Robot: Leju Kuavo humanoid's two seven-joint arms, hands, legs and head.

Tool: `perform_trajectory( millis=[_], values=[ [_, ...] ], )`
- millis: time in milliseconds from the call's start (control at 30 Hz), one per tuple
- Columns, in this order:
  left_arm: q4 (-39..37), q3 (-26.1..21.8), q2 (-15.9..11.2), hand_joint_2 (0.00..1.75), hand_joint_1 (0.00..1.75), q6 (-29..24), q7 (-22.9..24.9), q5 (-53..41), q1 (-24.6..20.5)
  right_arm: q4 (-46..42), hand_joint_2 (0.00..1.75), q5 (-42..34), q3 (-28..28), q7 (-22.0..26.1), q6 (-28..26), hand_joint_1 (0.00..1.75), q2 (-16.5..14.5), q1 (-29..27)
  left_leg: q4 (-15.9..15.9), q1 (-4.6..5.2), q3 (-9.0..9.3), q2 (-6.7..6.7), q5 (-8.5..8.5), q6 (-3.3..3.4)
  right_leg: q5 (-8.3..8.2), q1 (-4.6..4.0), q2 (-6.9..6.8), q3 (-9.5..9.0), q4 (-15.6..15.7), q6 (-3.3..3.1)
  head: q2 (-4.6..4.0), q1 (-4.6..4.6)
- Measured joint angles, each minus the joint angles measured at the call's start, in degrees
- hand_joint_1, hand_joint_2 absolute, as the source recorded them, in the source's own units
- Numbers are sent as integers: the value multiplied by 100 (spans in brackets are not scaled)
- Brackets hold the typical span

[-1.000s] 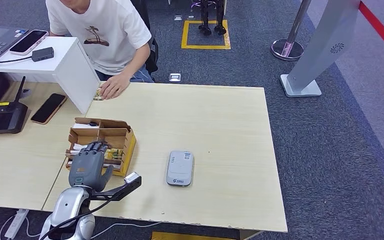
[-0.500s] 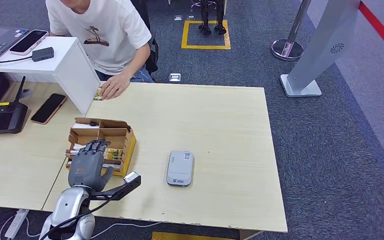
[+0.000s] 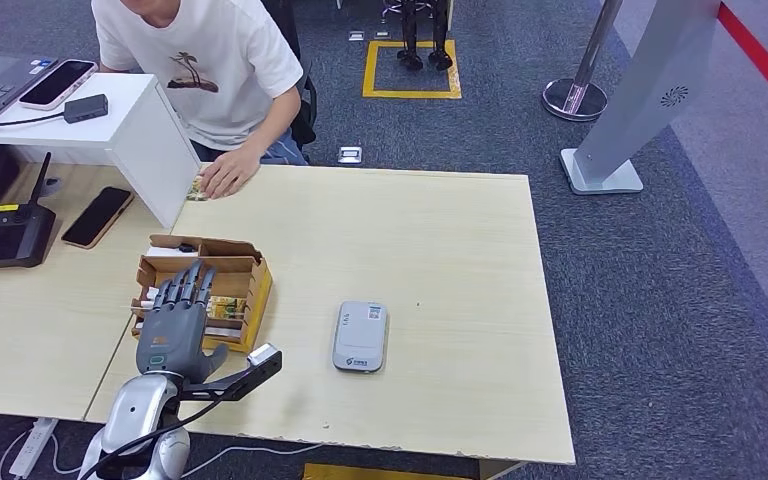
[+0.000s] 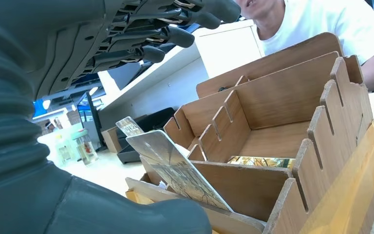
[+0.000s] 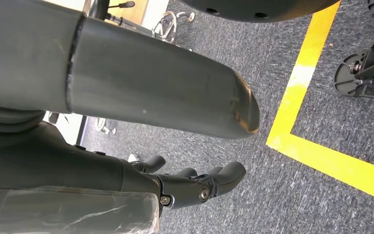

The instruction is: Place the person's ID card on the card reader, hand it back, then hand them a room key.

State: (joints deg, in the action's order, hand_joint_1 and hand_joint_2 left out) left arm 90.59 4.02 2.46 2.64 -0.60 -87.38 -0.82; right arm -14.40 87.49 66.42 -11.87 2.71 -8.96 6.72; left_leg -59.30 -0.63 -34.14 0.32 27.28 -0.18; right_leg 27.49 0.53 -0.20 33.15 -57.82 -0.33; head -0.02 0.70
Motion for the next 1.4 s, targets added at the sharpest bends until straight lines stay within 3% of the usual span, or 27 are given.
perform_trajectory(
  millis=[933,1400],
  values=[
    [250,-101,-183,175,0,131,246,-7,345,0,0,-57,1,-46,-15,0,0,-3,1,0,0,-1,0,0,1,0,-1,0,0,0,0,0],
    [284,-225,-473,175,0,123,473,-7,361,0,0,-50,2,-48,-9,0,0,-4,3,0,0,-1,0,0,1,0,-1,-1,0,0,1,0]
  ],
)
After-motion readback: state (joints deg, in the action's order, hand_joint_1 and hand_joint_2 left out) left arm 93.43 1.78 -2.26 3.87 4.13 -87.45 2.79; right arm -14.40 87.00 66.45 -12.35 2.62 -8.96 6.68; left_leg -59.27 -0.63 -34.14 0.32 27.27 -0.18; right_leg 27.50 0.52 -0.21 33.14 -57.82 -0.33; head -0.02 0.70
